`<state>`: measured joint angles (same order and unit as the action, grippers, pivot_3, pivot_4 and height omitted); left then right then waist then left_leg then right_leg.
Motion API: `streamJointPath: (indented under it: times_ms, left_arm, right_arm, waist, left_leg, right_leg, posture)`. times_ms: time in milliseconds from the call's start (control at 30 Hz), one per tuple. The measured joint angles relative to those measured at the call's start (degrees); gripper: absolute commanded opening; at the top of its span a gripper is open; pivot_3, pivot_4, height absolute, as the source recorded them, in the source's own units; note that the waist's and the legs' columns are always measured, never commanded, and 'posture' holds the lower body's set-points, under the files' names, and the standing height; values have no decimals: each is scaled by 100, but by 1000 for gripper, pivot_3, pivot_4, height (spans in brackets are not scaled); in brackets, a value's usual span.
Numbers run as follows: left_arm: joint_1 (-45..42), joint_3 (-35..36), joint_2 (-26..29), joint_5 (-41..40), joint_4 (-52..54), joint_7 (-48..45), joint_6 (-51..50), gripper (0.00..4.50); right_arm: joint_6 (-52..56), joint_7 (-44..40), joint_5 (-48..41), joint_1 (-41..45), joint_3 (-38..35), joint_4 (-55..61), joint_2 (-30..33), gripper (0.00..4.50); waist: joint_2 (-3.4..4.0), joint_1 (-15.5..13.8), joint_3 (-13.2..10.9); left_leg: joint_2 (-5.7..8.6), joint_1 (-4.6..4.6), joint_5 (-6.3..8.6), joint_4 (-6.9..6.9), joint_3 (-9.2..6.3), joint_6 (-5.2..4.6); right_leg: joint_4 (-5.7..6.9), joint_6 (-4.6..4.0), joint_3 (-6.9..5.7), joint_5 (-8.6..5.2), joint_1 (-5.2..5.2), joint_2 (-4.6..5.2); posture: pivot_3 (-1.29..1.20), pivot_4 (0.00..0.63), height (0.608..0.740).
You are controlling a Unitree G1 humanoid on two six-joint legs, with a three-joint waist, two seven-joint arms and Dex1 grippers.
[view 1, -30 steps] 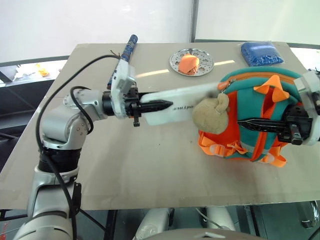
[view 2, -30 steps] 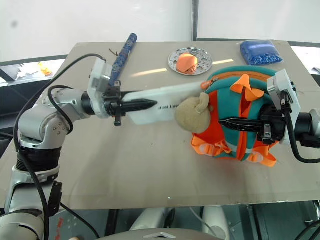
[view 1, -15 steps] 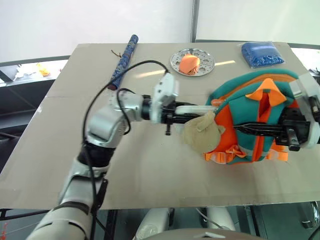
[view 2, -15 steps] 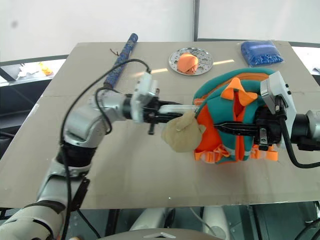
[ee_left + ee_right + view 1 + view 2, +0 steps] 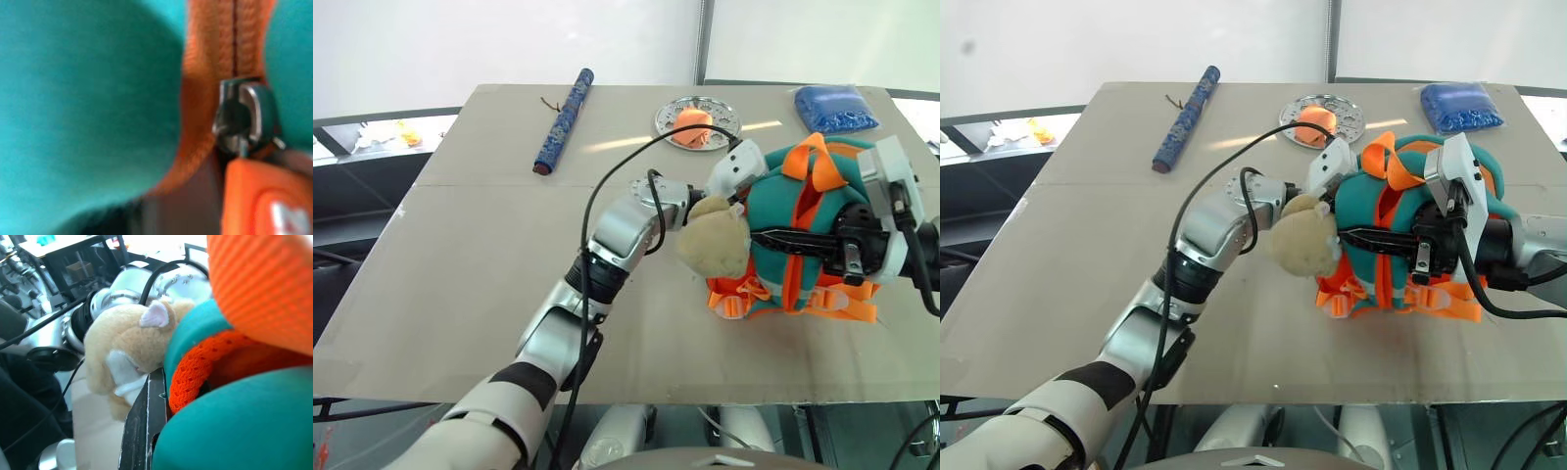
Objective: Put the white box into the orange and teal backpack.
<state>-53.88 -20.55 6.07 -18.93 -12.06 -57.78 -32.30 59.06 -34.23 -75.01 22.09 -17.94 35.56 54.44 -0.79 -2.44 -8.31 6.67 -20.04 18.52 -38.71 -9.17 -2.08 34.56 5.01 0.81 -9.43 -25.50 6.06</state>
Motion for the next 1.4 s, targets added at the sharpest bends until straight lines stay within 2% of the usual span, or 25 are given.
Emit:
streamJointPath:
  times_ms: [33, 67, 100, 133, 167, 333, 433, 633, 833, 967, 1000, 1067, 1133, 1167, 1233, 1300, 1333, 1367, 1400]
  left_arm:
    - [47, 41, 27, -46, 7, -47, -33, 3413]
    - [73, 101, 110, -92, 40, -84, -107, 3732]
    - [124, 199, 258, -201, 140, -154, -267, 4250]
    - [163, 346, 501, -348, 258, -256, -459, 4389]
    - [169, 377, 544, -379, 276, -279, -495, 4389]
    - [245, 1146, 2160, -1354, 770, -1214, -1624, 4389]
    - [302, 1350, 2667, -1815, 830, -1573, -2138, 4389]
    - [927, 1739, 3287, -2384, 1219, -1677, -2530, 4389]
    - [1240, 1978, 3285, -2381, 1543, -1301, -2132, 4389]
    - [1310, 2106, 3534, -2683, 1648, -1234, -2438, 4389]
    - [1393, 2076, 3663, -2588, 1746, -1237, -2343, 4389]
    - [1778, 1701, 4124, -1886, 2009, -1208, -1681, 4389]
    - [2037, 1649, 4017, -1424, 1805, -1065, -1079, 3819]
    - [1987, 1791, 3567, -1322, 1664, -670, -879, 3514]
    - [1815, 1846, 3004, -1324, 1642, -235, -710, 2528]
    - [1782, 1889, 2779, -1288, 1706, 96, -658, 1862]
    - [1782, 1909, 2726, -1280, 1720, 200, -657, 1329]
    - [1794, 2006, 2621, -1283, 1755, 376, -670, 1011]
    - [1808, 2041, 2605, -1295, 1785, 445, -681, 1011]
  right_arm:
    - [-37, 68, -12, -62, -6, 39, -6, 0]
    - [-58, 102, -16, -104, -27, 72, -6, 0]
    - [-89, 121, -19, -184, -72, 122, -5, 0]
    - [-114, 171, -5, -288, -126, 163, 2, 0]
    - [-119, 181, -1, -311, -134, 164, 6, 0]
    - [-362, 255, 504, -597, -194, -5, 12, 0]
    - [-557, 219, 701, -499, -71, -60, -35, 0]
    - [-692, 190, 856, -148, 358, -166, -223, 0]
    - [-709, 222, 1100, 131, 621, -463, -385, 0]
    - [-755, 221, 1264, 245, 763, -532, -446, 0]
    - [-776, 232, 1316, 304, 819, -559, -491, 0]
    - [-831, 360, 1523, 463, 862, -762, -658, 0]
    - [-849, 504, 1782, 481, 783, -1196, -672, 0]
    - [-849, 508, 1858, 502, 757, -1300, -690, 0]
    - [-841, 449, 1875, 589, 847, -1280, -800, 0]
    - [-830, 426, 1894, 592, 855, -1271, -824, 0]
    - [-824, 415, 1902, 593, 855, -1271, -824, 0]
    - [-814, 392, 1913, 593, 855, -1264, -827, 0]
    - [-808, 376, 1921, 592, 855, -1247, -832, 0]
  waist:
    - [0, 10, 0]
    - [0, 15, 0]
    - [0, 40, 0]
    - [0, 78, 0]
    - [0, 93, 0]
    - [2, 271, -1]
    - [1, 286, -1]
    - [1, 337, -1]
    - [-1, 260, -2]
    - [-2, 311, -3]
    - [-2, 332, -3]
    - [4, 365, 0]
    - [-1, 272, -3]
    - [-1, 167, -3]
    - [-11, 79, -6]
    - [-11, 81, -6]
    - [-11, 99, -6]
    - [-11, 127, -6]
    - [-11, 151, -6]
  left_leg:
    - [0, 0, 0, 0, 1, 0]
    - [0, 0, 0, 1, 1, 0]
    - [-3, 0, 0, 1, 3, 0]
    - [-4, 0, 0, 1, 6, 0]
    - [-5, 0, 0, 2, 5, 0]
    - [-10, 11, 0, 4, 13, 0]
    - [-8, 11, 0, 4, 9, 0]
    - [-11, 11, 0, 13, 8, 1]
    - [-10, 9, 0, 11, 5, 1]
    - [-10, 8, 0, 19, 8, 1]
    - [-11, 10, 0, 23, 12, 1]
    - [-13, 25, 0, 35, 36, 1]
    - [-12, 16, 0, 24, 27, 1]
    - [-11, 14, -1, 16, 18, 1]
    - [-10, 1, 0, -3, 1, 1]
    - [-7, 0, 0, -2, 8, 0]
    - [-7, 0, 1, -1, 11, 0]
    - [-8, 0, 1, 1, 10, 0]
    - [-9, 0, 1, 3, 10, 0]
  right_leg:
    - [1, 0, 2, 0, -1, 0]
    - [1, 0, 2, 0, -1, -1]
    - [3, 0, 5, 0, -4, -3]
    - [9, 0, 8, 0, -7, -5]
    - [10, 0, 8, 0, -8, -5]
    - [24, 0, 16, -1, -11, -12]
    - [21, 1, 14, -1, -9, -12]
    - [15, 0, 14, -1, -12, -12]
    - [12, -1, 10, -1, -10, -9]
    - [10, -1, 14, -1, -16, -10]
    - [9, -1, 16, -1, -17, -9]
    - [9, -2, 29, -1, -16, -8]
    - [9, -8, 21, 4, -16, -9]
    - [6, -12, 12, 7, -10, -8]
    - [5, -14, -5, 9, -7, -7]
    - [2, -14, 1, 9, -9, -6]
    - [0, -14, 2, 9, -10, -5]
    - [-2, -14, 1, 9, -11, -6]
    - [-3, -14, -1, 9, -11, -5]
  posture:
    - [0, 150, 731]
    - [0, 150, 731]
    - [0, 150, 731]
    - [0, 150, 731]
    - [0, 150, 731]
    - [0, 150, 731]
    - [0, 150, 731]
    - [0, 150, 731]
    - [0, 150, 731]
    - [0, 150, 731]
    - [0, 150, 731]
    - [0, 150, 731]
    - [0, 150, 731]
    - [0, 150, 731]
    - [0, 150, 731]
    - [0, 150, 731]
    - [0, 150, 731]
    - [0, 150, 731]
    - [0, 150, 731]
